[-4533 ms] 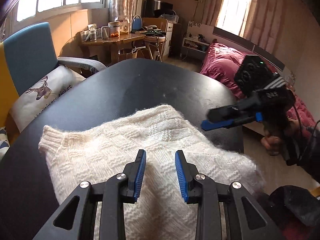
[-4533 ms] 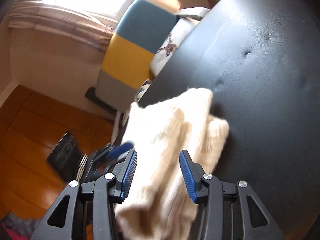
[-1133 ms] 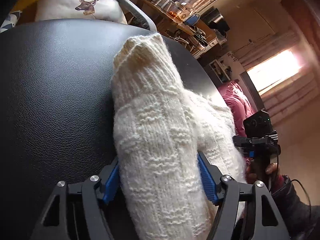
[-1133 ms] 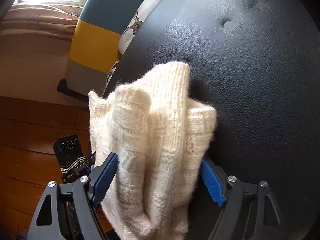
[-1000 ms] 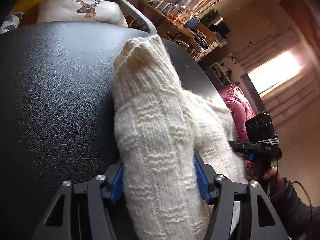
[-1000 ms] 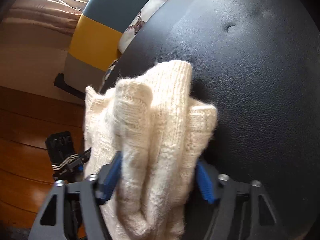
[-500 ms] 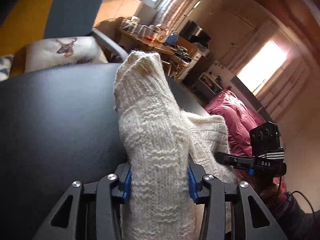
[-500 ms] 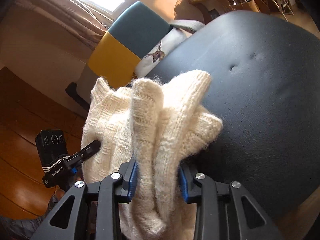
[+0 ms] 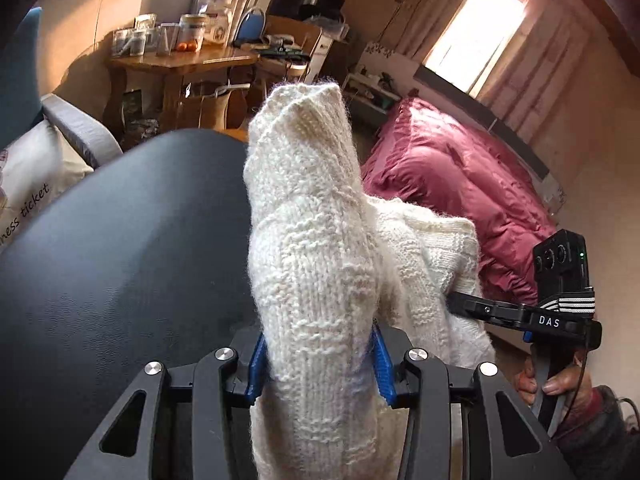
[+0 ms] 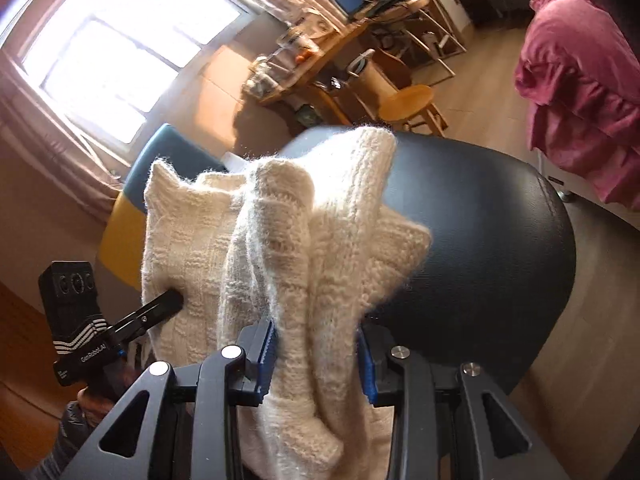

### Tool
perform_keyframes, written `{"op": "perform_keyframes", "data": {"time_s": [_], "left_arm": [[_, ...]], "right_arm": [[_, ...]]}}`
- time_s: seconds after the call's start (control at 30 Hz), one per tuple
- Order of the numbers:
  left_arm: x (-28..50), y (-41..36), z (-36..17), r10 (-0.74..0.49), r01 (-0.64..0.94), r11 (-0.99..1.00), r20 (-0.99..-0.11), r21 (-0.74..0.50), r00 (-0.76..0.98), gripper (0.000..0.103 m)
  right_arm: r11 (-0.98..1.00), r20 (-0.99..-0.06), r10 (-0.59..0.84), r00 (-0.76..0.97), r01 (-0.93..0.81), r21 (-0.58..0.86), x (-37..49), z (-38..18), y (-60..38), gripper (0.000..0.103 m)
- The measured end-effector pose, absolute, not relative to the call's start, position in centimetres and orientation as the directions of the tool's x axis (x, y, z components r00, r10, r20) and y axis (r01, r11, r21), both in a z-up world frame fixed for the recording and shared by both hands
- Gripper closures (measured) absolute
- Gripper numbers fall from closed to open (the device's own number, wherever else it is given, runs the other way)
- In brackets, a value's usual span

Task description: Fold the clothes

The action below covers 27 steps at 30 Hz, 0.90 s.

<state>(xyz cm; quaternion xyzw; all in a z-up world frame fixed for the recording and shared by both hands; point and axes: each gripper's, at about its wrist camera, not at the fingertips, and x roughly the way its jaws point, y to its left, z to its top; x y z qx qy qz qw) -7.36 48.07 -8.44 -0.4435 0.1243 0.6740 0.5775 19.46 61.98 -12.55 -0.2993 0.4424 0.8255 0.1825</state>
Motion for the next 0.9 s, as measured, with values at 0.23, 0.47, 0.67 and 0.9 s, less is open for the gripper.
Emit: {"op": "perform_keyframes", "data": {"time_s": [0.23,0.47,0.67,0.9], "left_arm": [[-9.5,46.6,-11.8,0.646,-0.797,-0.419,-0.760,-0.434,0.073,0.043],[-9.3,43.2,-7.5,0.704,-0.825,-0.443,-0.706,-0.350,-0.079,0.038],[-5.5,45.1,-7.5,0.694,-0.902,-0.328,-0.720,-0.282,-0.027,0.038],[-2.5,46.7,-11.6,0.650,-0.940,-0.290,-0.758,-0.179,-0.056,0.036]], "right_arm": [[-0.521,-0.603,0.053,-0.796,-0.537,0.664,20.2,-14.5,62.3,0.056],[-0.794,-0.530,0.266,-0.805,-0.495,0.353,19.8,-5.8,57.4,0.055],[-0.960,-0.657,0.150,-0.739,-0.268,0.082,14.1,-6.0,53.5,0.055],[-0.940,-0.708,0.077,-0.702,-0.288,0.183,16.5,-12.9,55.0,0.058]]}}
